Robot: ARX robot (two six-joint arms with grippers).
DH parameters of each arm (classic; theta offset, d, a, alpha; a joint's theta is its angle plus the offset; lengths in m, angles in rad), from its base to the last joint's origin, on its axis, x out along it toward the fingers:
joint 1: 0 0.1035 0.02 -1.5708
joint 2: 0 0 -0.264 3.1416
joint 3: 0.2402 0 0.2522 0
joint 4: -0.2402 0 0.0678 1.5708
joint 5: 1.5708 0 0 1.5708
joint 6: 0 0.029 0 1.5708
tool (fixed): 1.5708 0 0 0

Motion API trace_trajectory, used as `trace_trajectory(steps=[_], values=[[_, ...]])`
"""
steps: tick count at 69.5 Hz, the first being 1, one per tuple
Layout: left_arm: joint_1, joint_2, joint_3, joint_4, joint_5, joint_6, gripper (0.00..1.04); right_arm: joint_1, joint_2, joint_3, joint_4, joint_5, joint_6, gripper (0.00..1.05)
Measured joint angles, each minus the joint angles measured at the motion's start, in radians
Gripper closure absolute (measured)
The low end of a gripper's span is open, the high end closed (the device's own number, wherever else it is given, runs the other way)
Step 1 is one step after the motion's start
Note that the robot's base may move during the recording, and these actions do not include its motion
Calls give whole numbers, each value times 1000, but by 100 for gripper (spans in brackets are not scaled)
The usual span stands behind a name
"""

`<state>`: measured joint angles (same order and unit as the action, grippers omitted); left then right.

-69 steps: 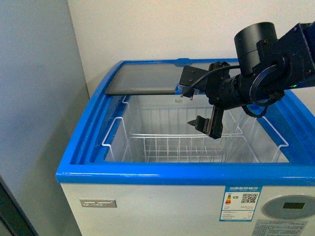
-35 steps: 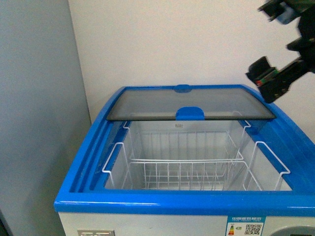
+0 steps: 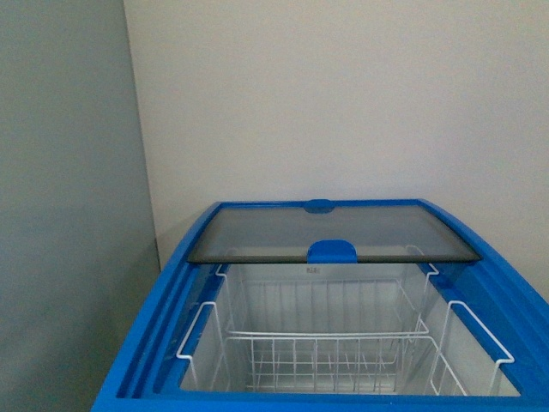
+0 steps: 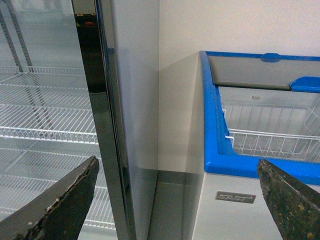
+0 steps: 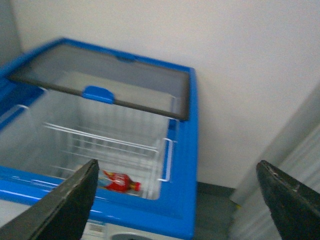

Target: Put drink in fridge

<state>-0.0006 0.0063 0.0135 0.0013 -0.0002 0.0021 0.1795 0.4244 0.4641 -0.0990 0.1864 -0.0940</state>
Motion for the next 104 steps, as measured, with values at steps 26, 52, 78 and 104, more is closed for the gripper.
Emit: trace_trajectory(steps=[26,52,78,104], values=[[0,-2,0,0,0,0,8,-174,-259,-253,45,-184,80,96],[0,-2,0,0,0,0,17,-176,-333,-361,79,-185,82,102],[0,-2,0,0,0,0,90,-176,-374,-408,90,-184,82,102],[0,-2,0,0,0,-1,46,-177,-418,-428,97,-187,83,51]])
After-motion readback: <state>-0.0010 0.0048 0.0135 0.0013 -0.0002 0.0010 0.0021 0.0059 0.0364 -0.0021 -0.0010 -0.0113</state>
